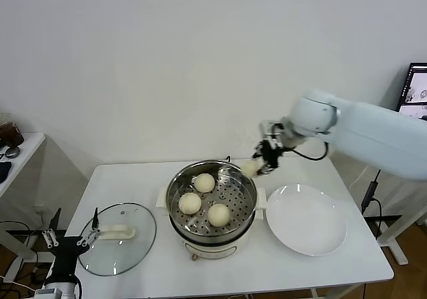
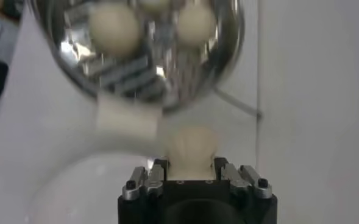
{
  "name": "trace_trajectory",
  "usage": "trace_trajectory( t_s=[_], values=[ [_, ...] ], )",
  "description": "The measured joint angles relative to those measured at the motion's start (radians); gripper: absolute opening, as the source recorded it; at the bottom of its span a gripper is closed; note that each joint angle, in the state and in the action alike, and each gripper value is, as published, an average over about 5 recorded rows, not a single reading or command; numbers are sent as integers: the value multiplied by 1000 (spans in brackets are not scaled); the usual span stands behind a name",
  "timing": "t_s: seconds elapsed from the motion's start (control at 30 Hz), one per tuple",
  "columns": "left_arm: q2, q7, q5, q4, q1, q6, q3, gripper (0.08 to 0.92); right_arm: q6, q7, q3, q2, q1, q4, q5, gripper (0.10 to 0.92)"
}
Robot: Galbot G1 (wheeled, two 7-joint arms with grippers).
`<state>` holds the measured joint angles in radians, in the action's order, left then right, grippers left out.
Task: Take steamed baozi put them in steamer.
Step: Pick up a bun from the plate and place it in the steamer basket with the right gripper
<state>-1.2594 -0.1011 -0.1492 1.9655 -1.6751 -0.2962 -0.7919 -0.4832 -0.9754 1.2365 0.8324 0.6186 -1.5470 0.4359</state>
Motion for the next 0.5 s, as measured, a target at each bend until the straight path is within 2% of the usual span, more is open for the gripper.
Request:
trace_trajectory(
  t_s=[0.23,0.5],
  values=[
    [-8,0,-6,7,-1,0,-9,823,-77,35,70,127,14,2,63,467],
    [-12,0,-11,12,0,2,-14,823,-103,51,92,230,-33,71,26,467]
  ],
)
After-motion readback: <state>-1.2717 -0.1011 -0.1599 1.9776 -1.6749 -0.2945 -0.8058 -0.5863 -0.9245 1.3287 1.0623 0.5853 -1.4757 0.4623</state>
